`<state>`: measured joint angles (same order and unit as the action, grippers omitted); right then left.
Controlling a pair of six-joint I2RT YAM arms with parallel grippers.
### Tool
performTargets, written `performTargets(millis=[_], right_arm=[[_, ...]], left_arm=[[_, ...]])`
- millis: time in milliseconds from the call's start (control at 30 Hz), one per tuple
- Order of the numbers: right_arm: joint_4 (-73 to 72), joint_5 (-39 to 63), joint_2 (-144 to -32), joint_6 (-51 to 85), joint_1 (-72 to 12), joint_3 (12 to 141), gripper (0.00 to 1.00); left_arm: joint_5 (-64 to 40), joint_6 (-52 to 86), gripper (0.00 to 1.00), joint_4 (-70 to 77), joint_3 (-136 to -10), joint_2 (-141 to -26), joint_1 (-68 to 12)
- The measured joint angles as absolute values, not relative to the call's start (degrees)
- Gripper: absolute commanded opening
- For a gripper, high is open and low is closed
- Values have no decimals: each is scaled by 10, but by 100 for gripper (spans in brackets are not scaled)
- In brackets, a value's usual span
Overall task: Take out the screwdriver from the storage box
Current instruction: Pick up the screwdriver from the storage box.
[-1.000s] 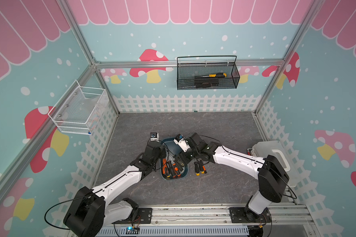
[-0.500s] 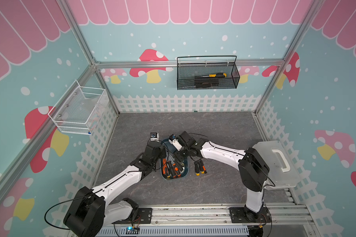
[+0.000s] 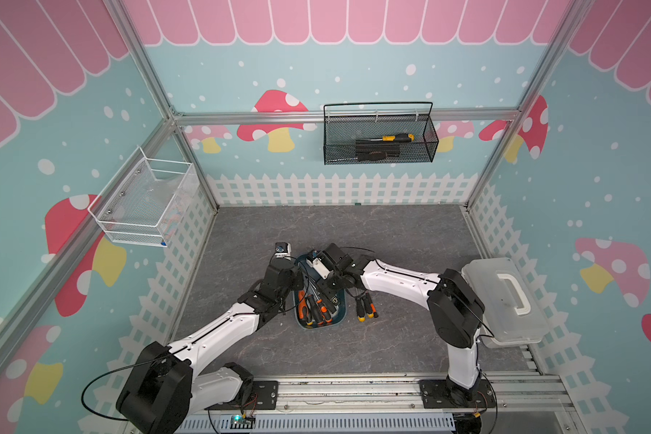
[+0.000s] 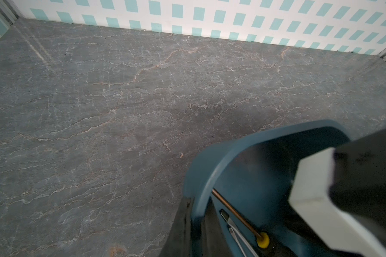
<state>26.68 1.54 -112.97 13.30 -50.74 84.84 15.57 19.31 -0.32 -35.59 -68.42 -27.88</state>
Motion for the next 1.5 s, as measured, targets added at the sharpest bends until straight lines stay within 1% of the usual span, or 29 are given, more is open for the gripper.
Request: performTargets(millis=[133, 300, 467, 600, 733, 867, 1100, 1500], right_arm=[[279, 4, -1153, 134, -509, 867, 43], [292, -4, -1161, 141, -511, 881, 27], [306, -5, -1164, 147, -511, 895, 22], [312, -14, -1166, 151, -511, 897, 10], [311, -19, -1170, 155, -510, 896, 8], [310, -19, -1173, 155, -510, 898, 0], [285, -15, -1155, 159, -510, 872, 0], [217, 15, -1038, 169, -507, 764, 0]], left_arm=[[152, 194, 0, -3, -356, -684, -279], [152, 198, 0, -8, -356, -684, -278], [154, 202, 0, -10, -355, -684, -277], [158, 204, 0, -10, -354, -684, -276], [156, 206, 0, -9, -352, -682, -276], [157, 208, 0, -10, -352, -682, -276], [158, 208, 0, -10, -351, -680, -276], [153, 208, 0, -1, -351, -680, -278]])
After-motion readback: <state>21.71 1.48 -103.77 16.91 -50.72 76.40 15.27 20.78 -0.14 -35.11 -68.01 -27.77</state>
